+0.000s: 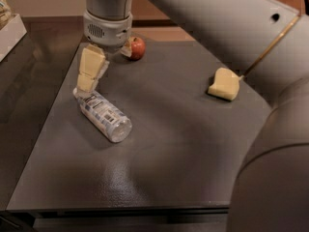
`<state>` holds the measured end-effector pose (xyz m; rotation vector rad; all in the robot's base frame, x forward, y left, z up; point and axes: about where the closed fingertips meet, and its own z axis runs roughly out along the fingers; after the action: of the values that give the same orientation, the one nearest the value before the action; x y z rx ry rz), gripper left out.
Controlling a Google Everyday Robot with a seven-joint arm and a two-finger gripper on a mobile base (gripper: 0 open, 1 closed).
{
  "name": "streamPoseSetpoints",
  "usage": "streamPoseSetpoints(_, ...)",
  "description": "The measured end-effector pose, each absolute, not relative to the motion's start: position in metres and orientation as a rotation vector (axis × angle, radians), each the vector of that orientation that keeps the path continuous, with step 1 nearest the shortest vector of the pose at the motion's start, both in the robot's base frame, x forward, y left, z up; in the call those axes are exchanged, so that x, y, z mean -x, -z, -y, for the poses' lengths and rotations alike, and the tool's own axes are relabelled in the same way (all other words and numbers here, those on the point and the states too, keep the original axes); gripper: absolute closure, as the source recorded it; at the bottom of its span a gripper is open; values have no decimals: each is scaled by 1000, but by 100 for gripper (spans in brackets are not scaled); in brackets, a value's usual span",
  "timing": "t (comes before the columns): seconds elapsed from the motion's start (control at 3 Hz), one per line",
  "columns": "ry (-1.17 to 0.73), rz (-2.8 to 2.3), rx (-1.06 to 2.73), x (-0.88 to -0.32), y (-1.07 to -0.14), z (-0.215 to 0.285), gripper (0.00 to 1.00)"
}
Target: Pick blue plastic bottle
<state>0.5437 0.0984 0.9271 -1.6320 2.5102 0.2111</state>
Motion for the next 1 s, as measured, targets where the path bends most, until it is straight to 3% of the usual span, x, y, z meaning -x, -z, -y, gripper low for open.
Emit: streamPoseSetpoints(1.0, -12, -2786, 1375, -533, -886, -127, 0)
